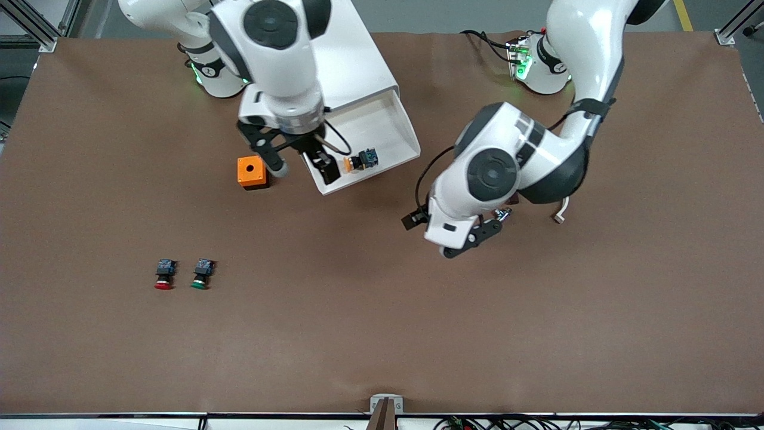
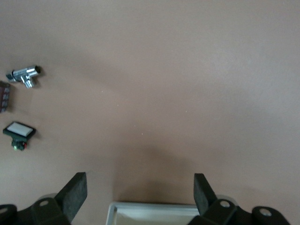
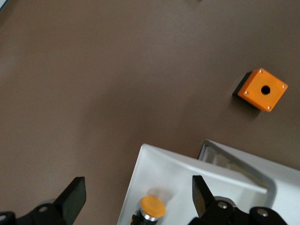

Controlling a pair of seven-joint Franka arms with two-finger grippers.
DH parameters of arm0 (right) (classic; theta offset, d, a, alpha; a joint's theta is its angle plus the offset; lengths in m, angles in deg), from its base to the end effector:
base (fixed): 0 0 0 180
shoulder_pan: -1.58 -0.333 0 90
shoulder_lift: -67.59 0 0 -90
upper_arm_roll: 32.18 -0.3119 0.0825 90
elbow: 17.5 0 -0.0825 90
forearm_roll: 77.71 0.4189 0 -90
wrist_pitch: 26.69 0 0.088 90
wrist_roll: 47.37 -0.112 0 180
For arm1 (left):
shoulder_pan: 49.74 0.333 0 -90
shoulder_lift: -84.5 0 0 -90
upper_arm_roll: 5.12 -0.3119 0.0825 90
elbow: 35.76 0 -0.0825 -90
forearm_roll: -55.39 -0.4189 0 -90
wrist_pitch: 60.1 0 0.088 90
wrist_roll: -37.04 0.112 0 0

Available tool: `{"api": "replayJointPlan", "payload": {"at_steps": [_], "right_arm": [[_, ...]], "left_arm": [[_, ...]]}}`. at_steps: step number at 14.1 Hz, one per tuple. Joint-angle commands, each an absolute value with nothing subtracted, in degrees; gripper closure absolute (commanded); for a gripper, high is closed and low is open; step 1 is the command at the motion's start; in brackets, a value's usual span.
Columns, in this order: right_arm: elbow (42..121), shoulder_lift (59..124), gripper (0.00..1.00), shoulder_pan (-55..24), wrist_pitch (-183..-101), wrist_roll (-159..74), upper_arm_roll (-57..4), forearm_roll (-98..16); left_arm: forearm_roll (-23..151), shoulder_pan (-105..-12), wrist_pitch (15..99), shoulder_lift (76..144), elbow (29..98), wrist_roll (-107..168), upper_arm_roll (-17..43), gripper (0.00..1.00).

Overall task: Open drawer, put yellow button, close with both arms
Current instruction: 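Lower the button into the drawer and open the right gripper, then push the drawer shut with the left gripper while the right gripper withdraws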

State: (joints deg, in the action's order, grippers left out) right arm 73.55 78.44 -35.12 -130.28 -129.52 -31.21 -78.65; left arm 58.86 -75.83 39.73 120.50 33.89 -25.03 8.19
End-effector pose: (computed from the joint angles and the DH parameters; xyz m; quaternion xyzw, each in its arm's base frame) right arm 0.5345 0.3836 0.5088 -0.9197 0.3922 -0.0158 0.0077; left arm 0.6020 -0.4494 0.3930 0.9697 0.2198 -0.1029 0.0292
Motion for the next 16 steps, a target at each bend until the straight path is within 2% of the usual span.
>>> {"api": "replayJointPlan", "payload": {"at_steps": [1, 4, 12, 16], "right_arm": [[73.5, 75.9, 0.00, -28.5, -125.3, -111.1, -31.9, -75.9], [72.2, 75.3, 0.00, -21.1, -122.2, -97.9, -32.0, -73.1], [72.9, 71.7, 0.00, -4.9, -120.6, -64.4, -31.9, -73.1], [72.9, 69.8, 0.00, 0.2, -118.9, -52.8, -31.9, -73.7]], "left_arm": [[56.4, -78.8, 40.7, 119.6, 35.5, -25.9, 7.8, 0.00], [56.4, -81.9, 40.7, 119.5, 36.7, -28.3, 7.8, 0.00], [56.4, -87.2, 40.7, 119.2, 39.7, -30.1, 8.0, 0.00], [57.2, -88.2, 40.7, 119.4, 39.8, -32.4, 8.7, 0.00]]}}
